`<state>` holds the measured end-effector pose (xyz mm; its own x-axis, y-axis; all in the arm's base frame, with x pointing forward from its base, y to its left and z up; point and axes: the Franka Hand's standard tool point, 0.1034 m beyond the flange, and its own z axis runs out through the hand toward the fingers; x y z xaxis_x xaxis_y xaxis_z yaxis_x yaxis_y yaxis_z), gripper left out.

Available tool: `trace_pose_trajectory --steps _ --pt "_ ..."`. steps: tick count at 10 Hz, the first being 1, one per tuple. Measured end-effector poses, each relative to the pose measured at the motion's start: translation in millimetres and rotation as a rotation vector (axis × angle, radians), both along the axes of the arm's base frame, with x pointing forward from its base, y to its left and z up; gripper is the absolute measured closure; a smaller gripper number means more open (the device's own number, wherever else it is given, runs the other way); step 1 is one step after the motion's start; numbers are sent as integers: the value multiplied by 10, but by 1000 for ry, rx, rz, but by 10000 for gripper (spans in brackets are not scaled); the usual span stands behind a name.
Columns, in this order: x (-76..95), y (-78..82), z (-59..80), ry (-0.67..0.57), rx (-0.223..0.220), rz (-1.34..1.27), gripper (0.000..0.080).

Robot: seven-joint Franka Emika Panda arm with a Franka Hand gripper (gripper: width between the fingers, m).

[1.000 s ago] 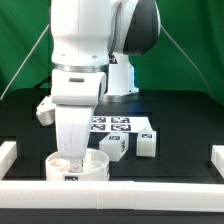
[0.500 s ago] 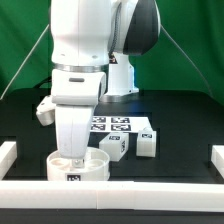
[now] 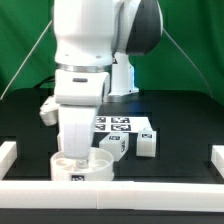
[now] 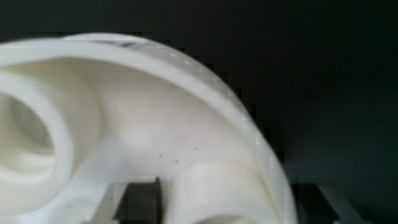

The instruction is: Assemble stool

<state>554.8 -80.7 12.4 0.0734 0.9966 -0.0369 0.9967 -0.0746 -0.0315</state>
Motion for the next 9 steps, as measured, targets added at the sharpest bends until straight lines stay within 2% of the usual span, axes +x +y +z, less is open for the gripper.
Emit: trace_pose_trajectory --steps 4,9 --pt "144 612 0 -7 25 9 482" --pt "223 1341 1 -17 44 -115 482"
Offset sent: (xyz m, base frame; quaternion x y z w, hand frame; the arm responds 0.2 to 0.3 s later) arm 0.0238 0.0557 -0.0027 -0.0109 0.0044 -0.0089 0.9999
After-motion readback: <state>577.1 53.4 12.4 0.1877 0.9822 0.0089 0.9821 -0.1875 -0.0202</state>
